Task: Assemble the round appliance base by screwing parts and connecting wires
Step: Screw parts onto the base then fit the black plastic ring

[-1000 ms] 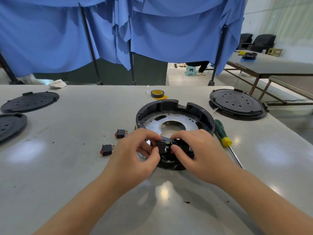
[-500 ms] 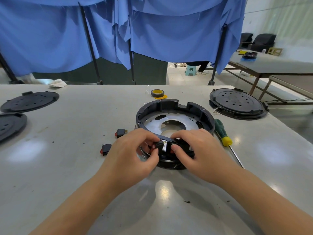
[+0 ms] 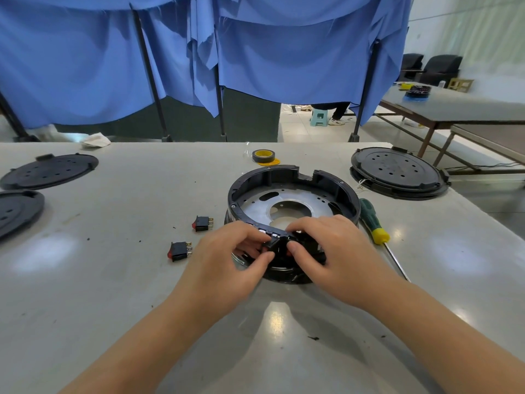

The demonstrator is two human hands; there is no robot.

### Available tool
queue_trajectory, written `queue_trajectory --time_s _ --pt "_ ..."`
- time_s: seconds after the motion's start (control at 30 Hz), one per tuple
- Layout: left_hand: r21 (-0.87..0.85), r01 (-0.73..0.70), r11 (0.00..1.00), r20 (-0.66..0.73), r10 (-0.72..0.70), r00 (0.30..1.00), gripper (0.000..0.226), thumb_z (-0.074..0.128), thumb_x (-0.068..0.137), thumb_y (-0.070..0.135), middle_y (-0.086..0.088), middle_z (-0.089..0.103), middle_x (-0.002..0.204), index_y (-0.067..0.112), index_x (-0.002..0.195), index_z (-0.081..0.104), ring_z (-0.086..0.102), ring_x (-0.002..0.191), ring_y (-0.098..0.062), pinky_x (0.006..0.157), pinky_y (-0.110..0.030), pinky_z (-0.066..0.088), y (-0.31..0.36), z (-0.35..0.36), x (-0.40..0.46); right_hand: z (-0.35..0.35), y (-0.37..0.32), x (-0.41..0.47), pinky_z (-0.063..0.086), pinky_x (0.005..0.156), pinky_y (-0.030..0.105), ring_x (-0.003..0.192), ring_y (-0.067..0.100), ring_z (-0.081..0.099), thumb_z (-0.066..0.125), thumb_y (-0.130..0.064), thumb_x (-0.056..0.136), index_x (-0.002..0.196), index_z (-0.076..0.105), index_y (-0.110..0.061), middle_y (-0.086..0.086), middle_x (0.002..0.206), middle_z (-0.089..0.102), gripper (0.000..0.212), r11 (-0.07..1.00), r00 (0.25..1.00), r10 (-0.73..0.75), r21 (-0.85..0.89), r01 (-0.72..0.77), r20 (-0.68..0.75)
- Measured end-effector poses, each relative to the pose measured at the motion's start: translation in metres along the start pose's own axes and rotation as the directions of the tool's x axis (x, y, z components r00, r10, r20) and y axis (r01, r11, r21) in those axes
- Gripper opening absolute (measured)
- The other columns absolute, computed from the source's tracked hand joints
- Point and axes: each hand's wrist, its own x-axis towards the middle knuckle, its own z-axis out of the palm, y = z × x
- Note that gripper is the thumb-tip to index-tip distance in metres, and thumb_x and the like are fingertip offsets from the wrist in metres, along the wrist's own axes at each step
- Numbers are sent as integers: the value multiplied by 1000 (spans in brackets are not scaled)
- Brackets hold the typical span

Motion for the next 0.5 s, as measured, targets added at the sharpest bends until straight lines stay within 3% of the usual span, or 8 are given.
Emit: queue_trajectory --time_s 0.13,0.27,0.4,0.5 --pt "-81 99 992 -49 -103 993 19 83 71 10 12 69 72 20 83 72 66 72 1 67 -5 46 3 6 -1 -1 -1 0 42 77 32 77 10 57 51 -36 90 104 64 -22 -13 85 66 24 1000 1000 5 3 -5 3" --pt "-49 78 996 -62 -81 995 22 83 71 16 16 67 77 24 86 70 63 80 1 73 -6 44 1 9 -1 -1 -2 0 43 76 31 76 9 56 51 -36 89 104 64 -22 -13 85 65 24 1000 1000 3 6 -3 -1" --pt "159 -26 987 -62 36 997 42 80 70 36 13 58 107 24 108 66 48 103 -4 90 -8 33 -5 6 5 -1 -1 0 43 76 31 75 8 55 52 -34 88 103 65 -22 -14 83 64 22 1000 1000 8 22 -8 -9" --pt "192 -85 978 36 79 996 57 67 76 53 12 54 130 24 124 62 38 127 -5 107 -16 24 -10 4 9 -2 0 1 43 74 29 71 2 50 55 -34 86 101 65 -23 -17 80 63 21 1000 1000 8 31 -7 -28"
